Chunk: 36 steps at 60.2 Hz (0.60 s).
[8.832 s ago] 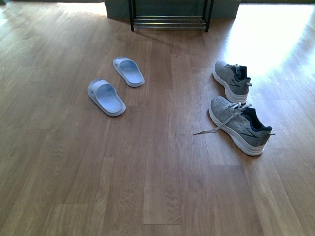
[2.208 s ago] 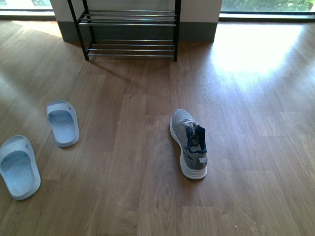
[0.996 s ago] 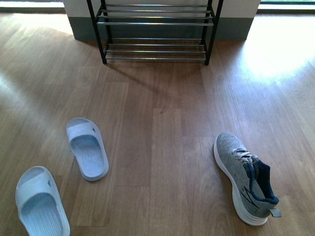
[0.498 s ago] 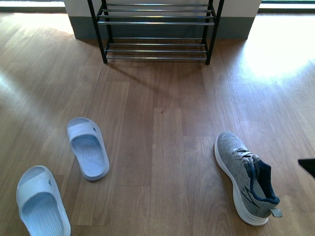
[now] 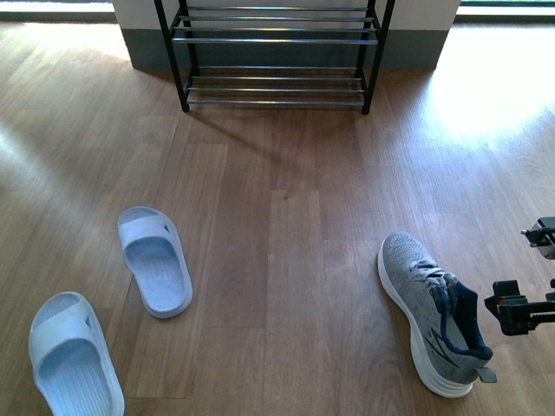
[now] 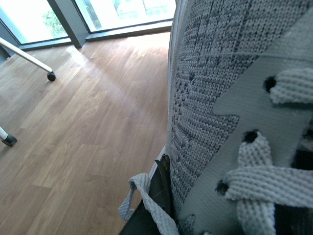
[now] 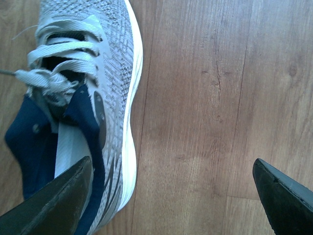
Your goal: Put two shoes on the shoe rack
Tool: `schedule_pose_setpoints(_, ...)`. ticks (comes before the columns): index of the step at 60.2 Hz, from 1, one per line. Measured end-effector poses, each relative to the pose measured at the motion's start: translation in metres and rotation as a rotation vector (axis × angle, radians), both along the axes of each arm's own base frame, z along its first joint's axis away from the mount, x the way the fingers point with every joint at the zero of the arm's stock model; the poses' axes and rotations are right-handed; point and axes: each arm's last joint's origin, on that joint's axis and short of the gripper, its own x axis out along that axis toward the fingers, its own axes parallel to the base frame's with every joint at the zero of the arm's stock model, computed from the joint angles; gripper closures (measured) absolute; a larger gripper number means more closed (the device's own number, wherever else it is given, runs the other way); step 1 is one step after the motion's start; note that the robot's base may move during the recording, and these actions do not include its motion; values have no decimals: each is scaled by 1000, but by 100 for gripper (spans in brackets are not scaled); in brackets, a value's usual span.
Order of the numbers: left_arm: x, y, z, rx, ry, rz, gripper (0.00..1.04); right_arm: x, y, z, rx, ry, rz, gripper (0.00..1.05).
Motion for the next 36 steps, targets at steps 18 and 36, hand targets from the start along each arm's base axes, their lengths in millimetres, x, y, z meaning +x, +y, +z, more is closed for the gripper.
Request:
schedule_pose_setpoints(18, 0, 0, 0, 0, 0, 0, 102, 36, 4, -28, -7, 24, -16, 9)
schedule_pose_setpoints(36, 0, 0, 0, 0, 0, 0, 102, 27, 13, -20, 139, 68, -33, 9)
